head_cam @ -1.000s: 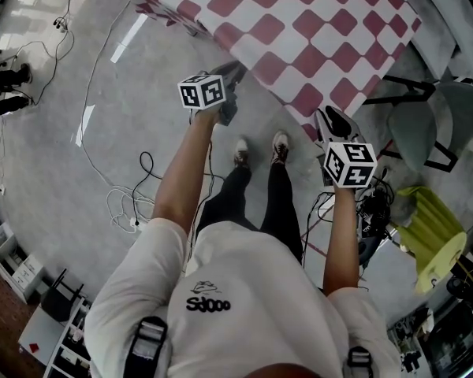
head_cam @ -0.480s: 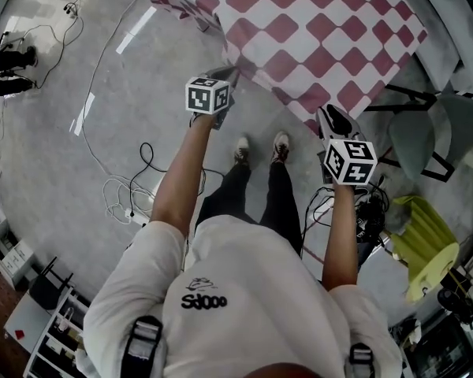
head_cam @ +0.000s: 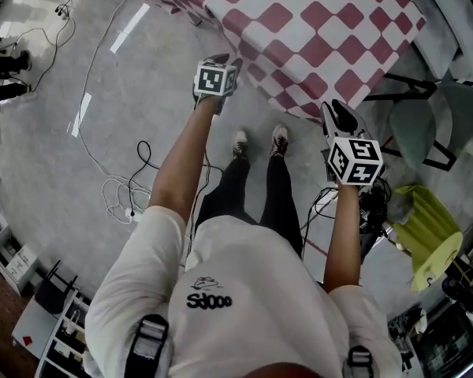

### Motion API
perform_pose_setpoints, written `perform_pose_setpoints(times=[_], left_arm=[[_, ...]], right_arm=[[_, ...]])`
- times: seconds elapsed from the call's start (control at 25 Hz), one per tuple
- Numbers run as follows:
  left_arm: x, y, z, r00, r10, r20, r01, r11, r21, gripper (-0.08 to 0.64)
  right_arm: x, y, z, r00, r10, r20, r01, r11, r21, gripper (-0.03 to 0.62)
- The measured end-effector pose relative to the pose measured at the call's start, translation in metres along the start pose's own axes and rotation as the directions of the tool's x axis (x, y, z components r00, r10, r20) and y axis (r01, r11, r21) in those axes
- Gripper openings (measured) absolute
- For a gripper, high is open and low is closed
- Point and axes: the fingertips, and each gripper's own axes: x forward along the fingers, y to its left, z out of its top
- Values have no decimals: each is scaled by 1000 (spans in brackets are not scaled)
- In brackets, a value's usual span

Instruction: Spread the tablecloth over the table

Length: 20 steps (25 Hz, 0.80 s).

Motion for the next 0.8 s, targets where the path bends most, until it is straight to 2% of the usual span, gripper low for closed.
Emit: perform_pose_setpoints(times=[0.04,0.08,0.2,0.28,0.4,0.6,0.8], left_arm=[[-1,1,-5,1000,-2,-3,2,1000,-7,170],[-3,1,-9,1000,-3,1,3,1000,-13,148],[-17,-5,-10,1000,-8,29,8,1000,-12,137],[-32,-15,-2,998,-15,53,15,1000,9,122],[-62,-37,25,991,-33,127,26,998,57,60],[-125,-96,89,959,-91,267,40,981,192,34],[-183,-160,158,908,-178,378,48,943,329,31]], right_arm=[[-3,-1,-2,1000,-6,2,6,1000,4,117],[-7,-3,-3,1000,-10,6,10,1000,7,115],[-19,-7,-2,1000,-20,23,20,1000,15,116],[-30,-10,2,999,-26,39,25,999,20,116],[-50,-17,20,996,-37,79,37,999,12,116],[-98,-37,63,979,-96,182,104,994,-30,63],[-136,-61,114,954,-136,268,167,981,-95,23]])
